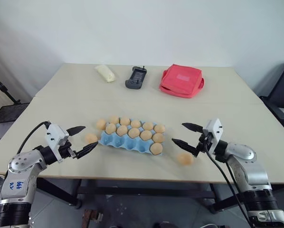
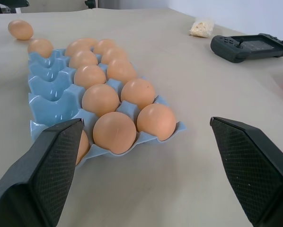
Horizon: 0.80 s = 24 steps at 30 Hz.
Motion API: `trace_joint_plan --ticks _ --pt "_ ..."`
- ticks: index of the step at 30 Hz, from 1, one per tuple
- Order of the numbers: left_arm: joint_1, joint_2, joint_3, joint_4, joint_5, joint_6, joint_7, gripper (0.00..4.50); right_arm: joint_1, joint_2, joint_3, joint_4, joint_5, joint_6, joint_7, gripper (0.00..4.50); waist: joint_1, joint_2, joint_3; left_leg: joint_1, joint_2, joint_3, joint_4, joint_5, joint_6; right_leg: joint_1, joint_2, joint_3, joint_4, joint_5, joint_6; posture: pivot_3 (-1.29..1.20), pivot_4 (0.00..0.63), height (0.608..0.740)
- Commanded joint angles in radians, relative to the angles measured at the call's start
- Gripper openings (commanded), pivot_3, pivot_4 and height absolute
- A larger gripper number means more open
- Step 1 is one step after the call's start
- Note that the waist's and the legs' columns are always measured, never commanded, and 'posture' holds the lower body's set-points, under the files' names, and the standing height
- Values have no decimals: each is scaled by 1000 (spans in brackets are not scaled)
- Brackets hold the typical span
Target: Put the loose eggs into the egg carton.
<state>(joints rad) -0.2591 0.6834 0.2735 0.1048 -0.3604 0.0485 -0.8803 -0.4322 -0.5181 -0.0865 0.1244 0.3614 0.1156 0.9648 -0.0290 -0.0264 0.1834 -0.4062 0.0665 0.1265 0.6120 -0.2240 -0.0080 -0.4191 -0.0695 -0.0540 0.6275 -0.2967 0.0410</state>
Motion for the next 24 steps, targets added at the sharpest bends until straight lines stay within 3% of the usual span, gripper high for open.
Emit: trace_joint_plan --ticks 1,7,17,24 --pt "-33 25 -6 15 31 -38 1 4462 -31 -22 -18 -12 7 -22 12 4500 0 0 0 0 0 0 0 0 0 0 0 0 0 0 0 0 150 740" --pt "-66 -1 -83 -41 -22 6 -95 4462 52 -93 -85 -103 61 28 21 4500 6 0 0 0 0 0 0 0 0 0 0 0 -1 0 0 0 150 740" --pt "-115 -8 -266 -40 9 -31 -292 4462 350 -251 -209 -174 108 65 114 4500 3 0 0 1 0 1 1 0 1 1 2 1 -1 0 1 0 150 740" --pt "-129 -14 -277 5 14 -54 -318 4462 303 -247 -161 -118 91 45 145 4500 -3 0 0 2 3 3 3 0 1 1 8 5 -1 0 1 0 150 740"
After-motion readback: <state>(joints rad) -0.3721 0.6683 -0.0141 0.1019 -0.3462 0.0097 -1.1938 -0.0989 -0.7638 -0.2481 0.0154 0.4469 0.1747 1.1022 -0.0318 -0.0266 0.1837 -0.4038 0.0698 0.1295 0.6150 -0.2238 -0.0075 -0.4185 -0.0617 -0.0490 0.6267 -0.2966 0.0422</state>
